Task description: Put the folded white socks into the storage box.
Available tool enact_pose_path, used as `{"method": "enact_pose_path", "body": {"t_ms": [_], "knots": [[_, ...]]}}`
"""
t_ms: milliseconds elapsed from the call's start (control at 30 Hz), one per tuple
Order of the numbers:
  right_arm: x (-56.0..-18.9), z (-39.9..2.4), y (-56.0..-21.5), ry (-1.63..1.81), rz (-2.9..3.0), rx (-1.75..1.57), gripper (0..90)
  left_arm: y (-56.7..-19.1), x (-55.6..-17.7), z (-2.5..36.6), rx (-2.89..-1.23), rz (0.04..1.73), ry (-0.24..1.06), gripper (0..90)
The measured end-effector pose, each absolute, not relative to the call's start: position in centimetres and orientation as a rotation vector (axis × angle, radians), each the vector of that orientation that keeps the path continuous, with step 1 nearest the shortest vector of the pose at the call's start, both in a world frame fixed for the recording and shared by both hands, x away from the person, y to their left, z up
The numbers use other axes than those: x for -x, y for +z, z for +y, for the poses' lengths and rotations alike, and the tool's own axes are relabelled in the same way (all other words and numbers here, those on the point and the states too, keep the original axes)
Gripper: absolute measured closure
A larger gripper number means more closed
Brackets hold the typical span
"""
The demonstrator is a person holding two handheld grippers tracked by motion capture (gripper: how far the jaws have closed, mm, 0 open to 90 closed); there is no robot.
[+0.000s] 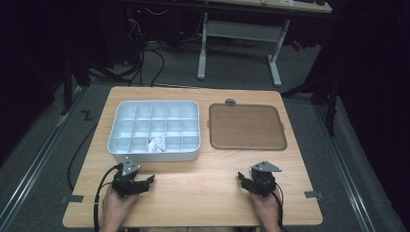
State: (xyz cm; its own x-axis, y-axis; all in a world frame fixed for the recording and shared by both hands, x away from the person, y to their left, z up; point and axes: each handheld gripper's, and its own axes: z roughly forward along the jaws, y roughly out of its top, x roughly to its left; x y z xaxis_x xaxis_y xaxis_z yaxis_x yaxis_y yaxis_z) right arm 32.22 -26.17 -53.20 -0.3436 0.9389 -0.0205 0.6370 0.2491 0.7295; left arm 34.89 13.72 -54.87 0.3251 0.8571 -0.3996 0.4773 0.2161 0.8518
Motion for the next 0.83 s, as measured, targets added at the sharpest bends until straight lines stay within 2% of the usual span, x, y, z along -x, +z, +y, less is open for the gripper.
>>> {"method": "enact_pose_path", "body": {"t_ms": [833], "knots": [[-32.36,-26.19,-53.22,0.878,2.062,-1.440,39.9,-54.87,-34.93,13.77,-1.415,1.321,0.412,25.8]]}}
